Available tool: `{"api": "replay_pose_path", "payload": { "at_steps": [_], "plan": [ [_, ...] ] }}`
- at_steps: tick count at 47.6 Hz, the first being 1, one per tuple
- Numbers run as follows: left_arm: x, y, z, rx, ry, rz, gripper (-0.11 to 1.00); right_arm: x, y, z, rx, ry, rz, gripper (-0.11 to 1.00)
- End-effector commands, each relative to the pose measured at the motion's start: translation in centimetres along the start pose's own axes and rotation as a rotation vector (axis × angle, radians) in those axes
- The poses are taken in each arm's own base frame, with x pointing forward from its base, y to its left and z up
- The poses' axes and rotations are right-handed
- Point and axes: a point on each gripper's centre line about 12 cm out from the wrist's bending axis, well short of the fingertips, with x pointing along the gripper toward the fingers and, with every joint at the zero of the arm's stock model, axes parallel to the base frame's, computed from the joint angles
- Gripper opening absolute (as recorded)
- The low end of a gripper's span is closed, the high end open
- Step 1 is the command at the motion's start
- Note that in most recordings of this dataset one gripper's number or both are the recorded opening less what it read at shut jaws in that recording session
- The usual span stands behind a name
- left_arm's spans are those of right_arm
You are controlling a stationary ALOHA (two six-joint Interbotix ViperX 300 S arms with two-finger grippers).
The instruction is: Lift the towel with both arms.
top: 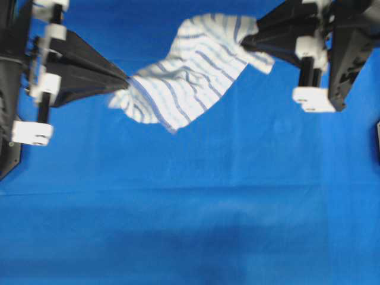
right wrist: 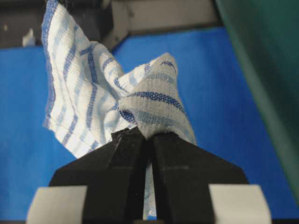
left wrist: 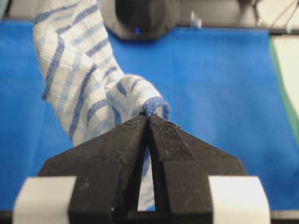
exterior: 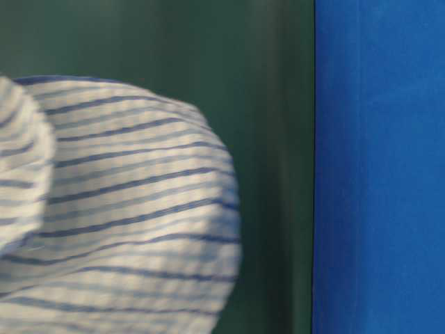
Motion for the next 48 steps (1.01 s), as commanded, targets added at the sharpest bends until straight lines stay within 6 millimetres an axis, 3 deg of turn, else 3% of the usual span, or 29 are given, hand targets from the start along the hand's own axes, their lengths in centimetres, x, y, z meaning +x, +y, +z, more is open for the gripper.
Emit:
{"api": "replay_pose_path", "payload": {
  "at_steps": [1,9,32,36,45,48],
  "plan": [
    [-1.2,0.0,2.2,0.005,-0.065,0.002,0.01,-1.7,-0.3,1.9,0.003,-0.060,-0.002,0.03],
    [-1.6,0.0,3.0,0.009,-0.068,0.003,0.01,-2.5,-0.4,2.9,0.007,-0.079,-0.005,0.03],
    [-1.6,0.1,3.0,0.039,-0.077,0.009,0.05,-2.3,-0.4,2.9,-0.023,-0.079,-0.005,0.03],
    [-1.6,0.1,3.0,0.059,-0.075,0.009,0.19,-2.2,-0.4,2.7,-0.032,-0.074,-0.004,0.03],
    [-1.3,0.1,2.7,0.060,-0.069,0.010,0.75,-1.6,-0.3,2.0,-0.033,-0.050,-0.005,0.04],
    [-1.2,0.1,2.5,0.060,-0.063,0.010,0.83,-1.5,-0.3,1.8,-0.031,-0.043,-0.007,0.18]
  ]
}}
